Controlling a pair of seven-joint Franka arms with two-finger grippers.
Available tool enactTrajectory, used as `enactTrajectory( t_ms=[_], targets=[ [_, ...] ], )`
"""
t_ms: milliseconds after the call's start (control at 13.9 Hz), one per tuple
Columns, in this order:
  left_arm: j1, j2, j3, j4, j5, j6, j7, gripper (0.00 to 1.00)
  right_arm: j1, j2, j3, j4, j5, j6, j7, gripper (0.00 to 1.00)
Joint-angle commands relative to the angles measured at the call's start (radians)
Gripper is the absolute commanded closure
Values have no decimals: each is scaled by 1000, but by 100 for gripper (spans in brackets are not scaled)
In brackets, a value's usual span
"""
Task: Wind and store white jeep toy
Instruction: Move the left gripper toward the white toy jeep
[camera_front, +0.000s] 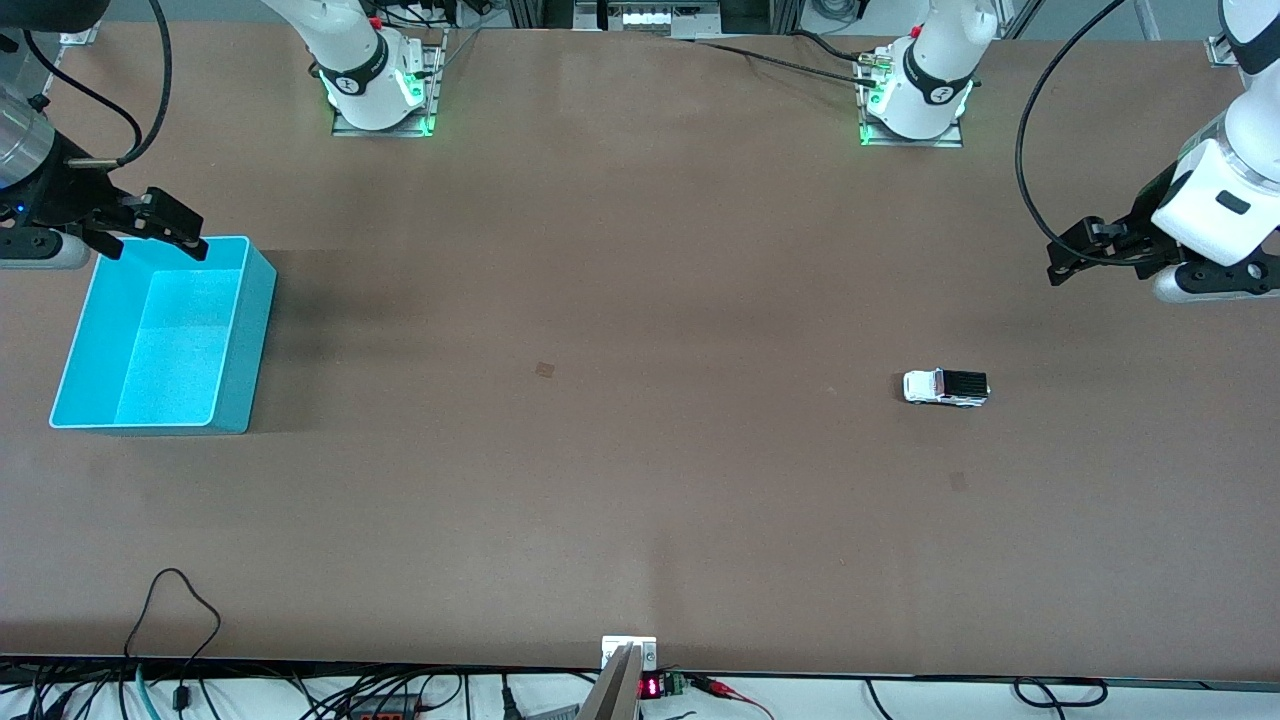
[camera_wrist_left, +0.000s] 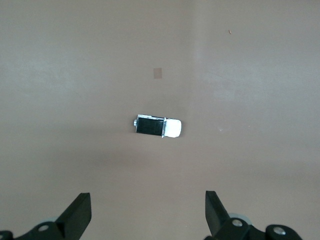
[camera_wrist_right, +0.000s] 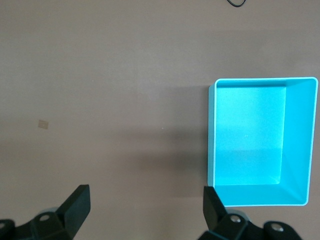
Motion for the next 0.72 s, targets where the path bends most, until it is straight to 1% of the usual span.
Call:
enactTrajectory(
  t_ms=[0,216,360,504,648],
  targets=[
    [-21,-20,24,-15,-10,-3,27,0,3,-12,0,-8,12,-5,15,0],
    [-12,-13,27,-3,-10,-15,44,0,3,-12,0,-10,12,-5,15,0],
    [7,1,28,21,-12,-64,59,0,3,-12,0,-10,12,-5,15,0],
    [8,27,22,23,-12,-115,59,0,5,-14,0,-10,12,-5,15,0],
    [7,33,18,41,-8,-135,50,0,5,-12,0,-10,12,-5,15,0]
  ],
)
